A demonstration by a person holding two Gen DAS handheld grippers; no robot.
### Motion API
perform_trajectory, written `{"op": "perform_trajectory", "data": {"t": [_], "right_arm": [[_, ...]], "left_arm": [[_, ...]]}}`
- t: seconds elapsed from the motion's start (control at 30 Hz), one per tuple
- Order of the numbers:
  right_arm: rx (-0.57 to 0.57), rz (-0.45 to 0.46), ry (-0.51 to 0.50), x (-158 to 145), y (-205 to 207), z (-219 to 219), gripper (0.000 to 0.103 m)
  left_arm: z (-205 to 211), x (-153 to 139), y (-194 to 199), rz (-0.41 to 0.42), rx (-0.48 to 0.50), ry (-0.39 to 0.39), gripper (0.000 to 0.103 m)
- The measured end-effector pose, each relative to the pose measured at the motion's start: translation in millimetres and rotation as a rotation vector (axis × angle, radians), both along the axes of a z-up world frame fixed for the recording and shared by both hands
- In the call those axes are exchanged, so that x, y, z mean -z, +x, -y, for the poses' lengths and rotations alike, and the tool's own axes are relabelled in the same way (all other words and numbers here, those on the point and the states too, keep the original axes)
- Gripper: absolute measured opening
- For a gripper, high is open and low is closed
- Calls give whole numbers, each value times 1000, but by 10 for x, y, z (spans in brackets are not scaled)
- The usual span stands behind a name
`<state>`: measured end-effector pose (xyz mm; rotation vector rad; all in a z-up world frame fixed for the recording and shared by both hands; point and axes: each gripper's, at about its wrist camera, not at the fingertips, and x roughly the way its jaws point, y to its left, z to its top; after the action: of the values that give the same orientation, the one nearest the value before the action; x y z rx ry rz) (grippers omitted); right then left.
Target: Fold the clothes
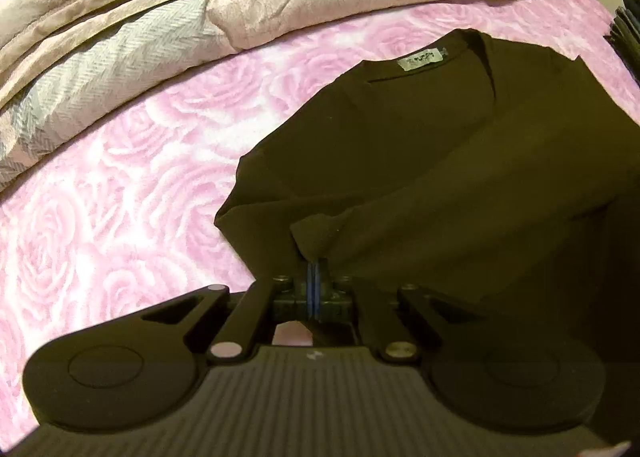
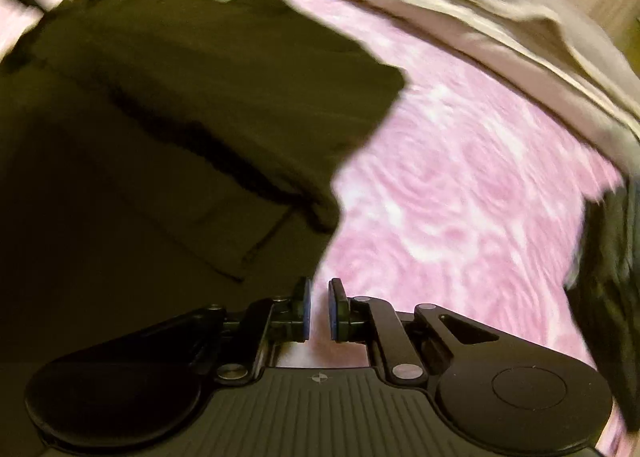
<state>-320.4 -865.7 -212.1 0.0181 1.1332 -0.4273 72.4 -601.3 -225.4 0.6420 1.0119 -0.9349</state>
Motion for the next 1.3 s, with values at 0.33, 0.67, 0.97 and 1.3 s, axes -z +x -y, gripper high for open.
{"op": "perform_trajectory", "data": {"t": [0.33,0.67,0.97,1.3], "right_arm": [[80,243,177,-85,659,174,9],[123,217,243,-109,658,-332,54],[79,283,348,229,1314,-572,54],[167,153,340,302,665,-846,87]], "left_arm": [[-18,14,-86,32,78,17,0],[-369,-174,-253,174,262,32,15],[30,158,-75,50,205,-32,27],[-622,-98,-286,42,106,-42,27]]}}
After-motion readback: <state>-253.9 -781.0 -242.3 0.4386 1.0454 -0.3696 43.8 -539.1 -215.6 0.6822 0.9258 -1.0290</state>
